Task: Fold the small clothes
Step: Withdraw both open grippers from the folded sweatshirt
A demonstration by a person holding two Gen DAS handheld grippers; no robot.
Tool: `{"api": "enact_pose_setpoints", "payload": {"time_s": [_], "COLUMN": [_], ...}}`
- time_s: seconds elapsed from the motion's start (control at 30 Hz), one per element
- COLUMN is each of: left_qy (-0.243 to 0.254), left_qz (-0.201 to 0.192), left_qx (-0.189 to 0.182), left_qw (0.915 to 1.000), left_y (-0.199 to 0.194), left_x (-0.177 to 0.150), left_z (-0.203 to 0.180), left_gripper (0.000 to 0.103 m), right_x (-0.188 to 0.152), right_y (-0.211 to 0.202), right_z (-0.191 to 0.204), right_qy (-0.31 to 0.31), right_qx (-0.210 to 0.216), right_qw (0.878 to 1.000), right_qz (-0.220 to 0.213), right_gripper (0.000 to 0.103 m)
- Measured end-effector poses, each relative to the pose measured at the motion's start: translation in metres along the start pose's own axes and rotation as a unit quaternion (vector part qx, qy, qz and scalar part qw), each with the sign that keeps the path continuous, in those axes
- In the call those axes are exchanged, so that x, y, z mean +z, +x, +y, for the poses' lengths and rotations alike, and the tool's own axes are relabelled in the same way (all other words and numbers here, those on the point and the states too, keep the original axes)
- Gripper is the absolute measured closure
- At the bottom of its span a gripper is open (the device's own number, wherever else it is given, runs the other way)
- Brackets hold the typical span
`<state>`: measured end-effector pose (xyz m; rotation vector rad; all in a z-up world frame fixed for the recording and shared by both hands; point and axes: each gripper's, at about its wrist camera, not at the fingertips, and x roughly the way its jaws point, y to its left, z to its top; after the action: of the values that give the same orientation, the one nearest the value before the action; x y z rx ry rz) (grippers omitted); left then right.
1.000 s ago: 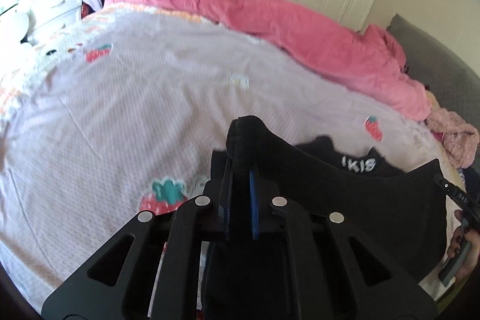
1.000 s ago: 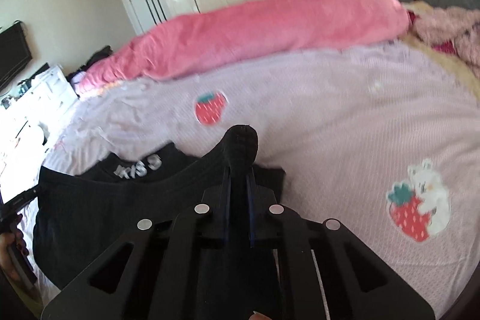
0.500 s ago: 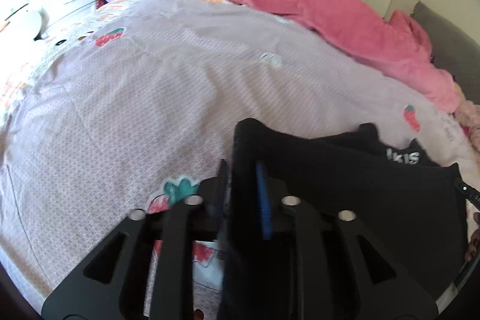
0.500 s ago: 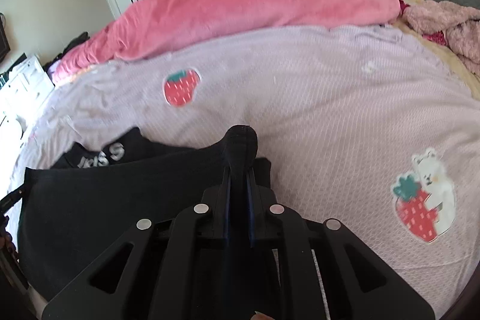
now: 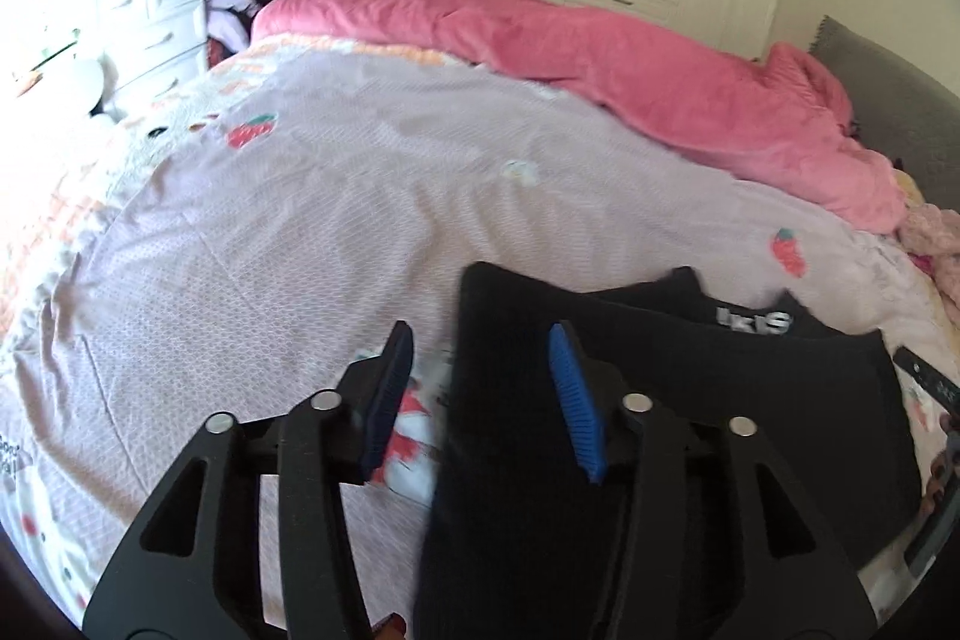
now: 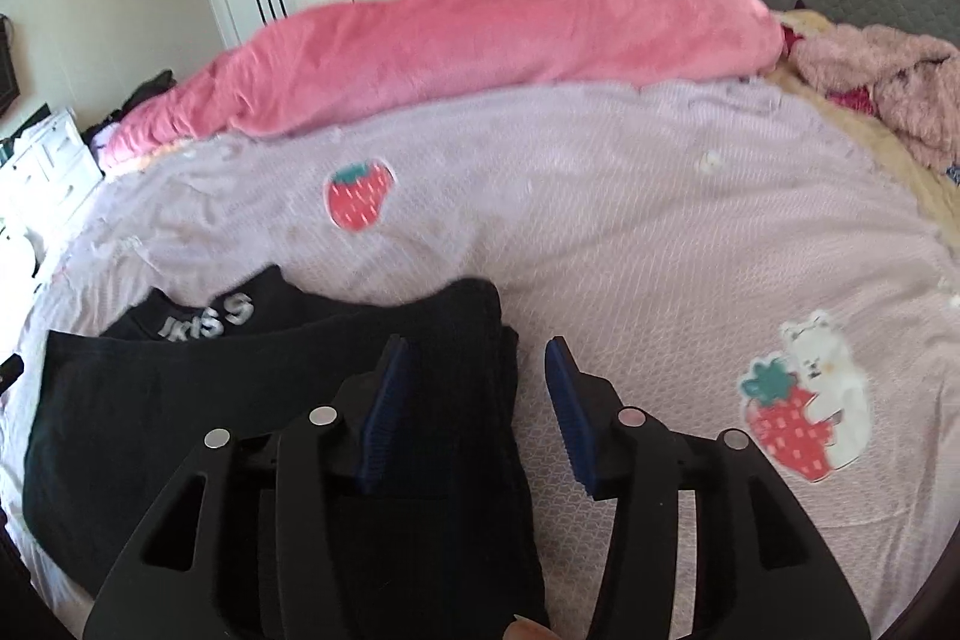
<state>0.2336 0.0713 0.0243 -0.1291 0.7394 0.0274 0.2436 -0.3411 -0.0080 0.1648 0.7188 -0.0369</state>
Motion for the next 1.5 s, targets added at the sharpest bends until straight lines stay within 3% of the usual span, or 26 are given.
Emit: {"api": "enact_pose_setpoints", "payload": {"time_s": [0.2, 0.43, 0.57, 0.73, 0.8, 1.23, 1.33, 1.5], "left_qy": [0.040, 0.059, 0.075, 0.076, 0.075, 0.078, 0.075, 0.060], "left_qz": [0.019, 0.051, 0.068, 0.076, 0.072, 0.068, 0.067, 0.073], "left_qx": [-0.027, -0.036, -0.023, -0.012, -0.012, -0.009, -0.008, -0.012], "left_qw": [0.9987, 0.9963, 0.9946, 0.9941, 0.9945, 0.9946, 0.9949, 0.9955], "left_y": [-0.011, -0.004, 0.003, 0.011, 0.010, -0.006, -0.009, -0.013], "left_x": [-0.014, -0.037, -0.048, -0.064, -0.068, -0.075, -0.076, -0.077], "left_z": [-0.038, -0.063, -0.069, -0.065, -0.063, -0.057, -0.054, -0.046], "left_gripper": [0.052, 0.046, 0.042, 0.033, 0.033, 0.030, 0.030, 0.025], "right_x": [-0.009, -0.028, -0.041, -0.056, -0.057, -0.067, -0.069, -0.070], "right_y": [-0.031, -0.030, -0.025, -0.007, -0.007, -0.030, -0.035, -0.047], "right_z": [0.028, 0.062, 0.072, 0.059, 0.051, 0.045, 0.048, 0.061], "right_qy": [-0.055, -0.113, -0.113, -0.078, -0.054, -0.040, -0.042, -0.069], "right_qx": [0.041, 0.063, 0.076, 0.040, 0.054, 0.059, 0.067, 0.063], "right_qw": [0.997, 0.991, 0.989, 0.989, 0.990, 0.992, 0.992, 0.993], "right_qz": [-0.020, 0.023, 0.056, 0.120, 0.122, 0.105, 0.100, 0.077], "right_gripper": [0.053, 0.053, 0.053, 0.053, 0.053, 0.052, 0.032, 0.025]}}
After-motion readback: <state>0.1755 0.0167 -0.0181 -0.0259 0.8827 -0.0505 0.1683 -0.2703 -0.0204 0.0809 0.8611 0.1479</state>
